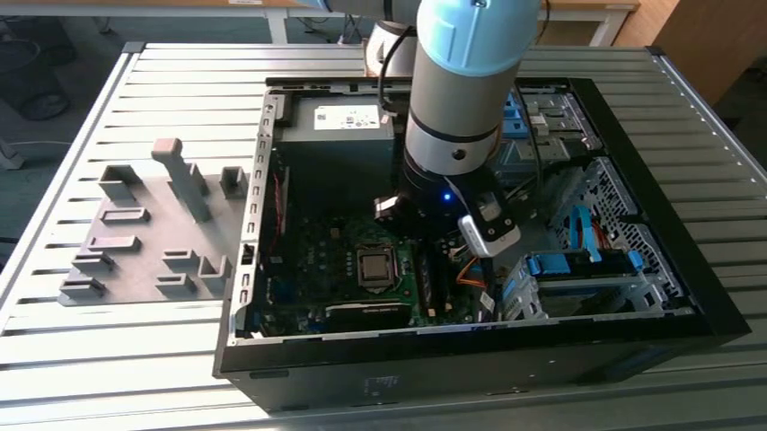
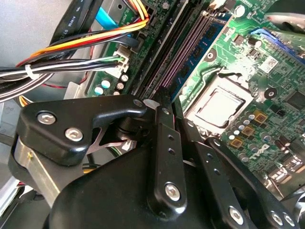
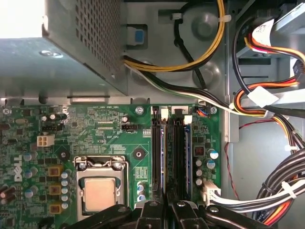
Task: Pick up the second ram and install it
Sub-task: 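Insert the second ram into the second slot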
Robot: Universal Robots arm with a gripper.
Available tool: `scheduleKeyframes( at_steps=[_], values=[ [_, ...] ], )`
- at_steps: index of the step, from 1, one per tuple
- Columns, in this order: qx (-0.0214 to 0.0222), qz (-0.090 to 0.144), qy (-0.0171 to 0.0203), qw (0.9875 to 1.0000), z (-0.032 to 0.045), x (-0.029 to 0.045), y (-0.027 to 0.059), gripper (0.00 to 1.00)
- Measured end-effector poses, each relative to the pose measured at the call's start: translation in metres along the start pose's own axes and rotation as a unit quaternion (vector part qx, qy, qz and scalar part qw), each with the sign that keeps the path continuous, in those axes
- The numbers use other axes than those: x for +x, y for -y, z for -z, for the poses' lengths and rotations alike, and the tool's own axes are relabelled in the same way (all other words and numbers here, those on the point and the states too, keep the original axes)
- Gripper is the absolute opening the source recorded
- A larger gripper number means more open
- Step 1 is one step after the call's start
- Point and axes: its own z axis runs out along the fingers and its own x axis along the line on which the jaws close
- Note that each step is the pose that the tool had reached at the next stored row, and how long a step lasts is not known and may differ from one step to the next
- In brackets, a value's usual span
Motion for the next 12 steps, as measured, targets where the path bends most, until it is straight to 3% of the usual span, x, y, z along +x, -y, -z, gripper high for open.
scheduleKeyframes(
  at_steps=[12],
  values=[
    [-0.0017,-0.012,0.0,0.9999,-0.0035,0.0,0.0002,0.14]
  ],
)
